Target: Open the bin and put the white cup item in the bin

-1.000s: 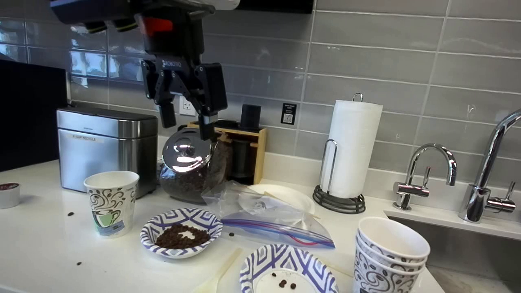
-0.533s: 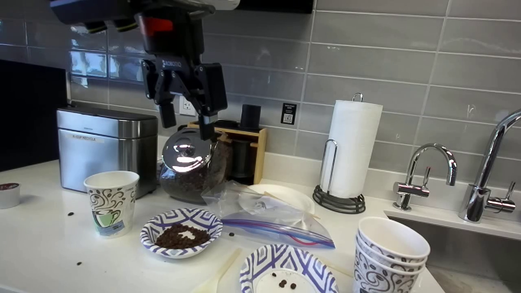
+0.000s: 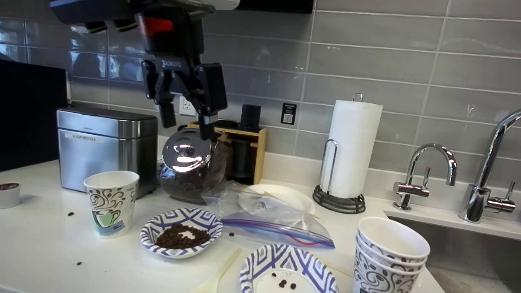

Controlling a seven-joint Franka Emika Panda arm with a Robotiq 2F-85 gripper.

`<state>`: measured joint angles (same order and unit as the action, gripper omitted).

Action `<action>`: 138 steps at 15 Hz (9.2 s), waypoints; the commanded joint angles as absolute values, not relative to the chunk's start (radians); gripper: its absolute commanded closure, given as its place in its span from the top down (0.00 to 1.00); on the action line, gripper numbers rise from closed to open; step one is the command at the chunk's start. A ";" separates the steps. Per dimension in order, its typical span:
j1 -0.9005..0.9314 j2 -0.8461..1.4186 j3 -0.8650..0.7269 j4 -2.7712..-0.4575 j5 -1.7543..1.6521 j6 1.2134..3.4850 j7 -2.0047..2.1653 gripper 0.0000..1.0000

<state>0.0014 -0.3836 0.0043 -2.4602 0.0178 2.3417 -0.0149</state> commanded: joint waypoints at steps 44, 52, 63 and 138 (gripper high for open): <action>0.253 -0.200 0.380 -2.415 0.384 2.767 0.782 1.00; 0.305 -0.091 0.378 -2.382 0.426 2.938 0.793 1.00; 0.342 -0.027 0.379 -2.310 0.598 2.984 0.735 1.00; 0.397 0.237 0.246 -1.900 -0.132 3.009 0.653 1.00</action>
<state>0.3767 0.2027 0.2608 -1.9416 -0.1045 3.0083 0.6317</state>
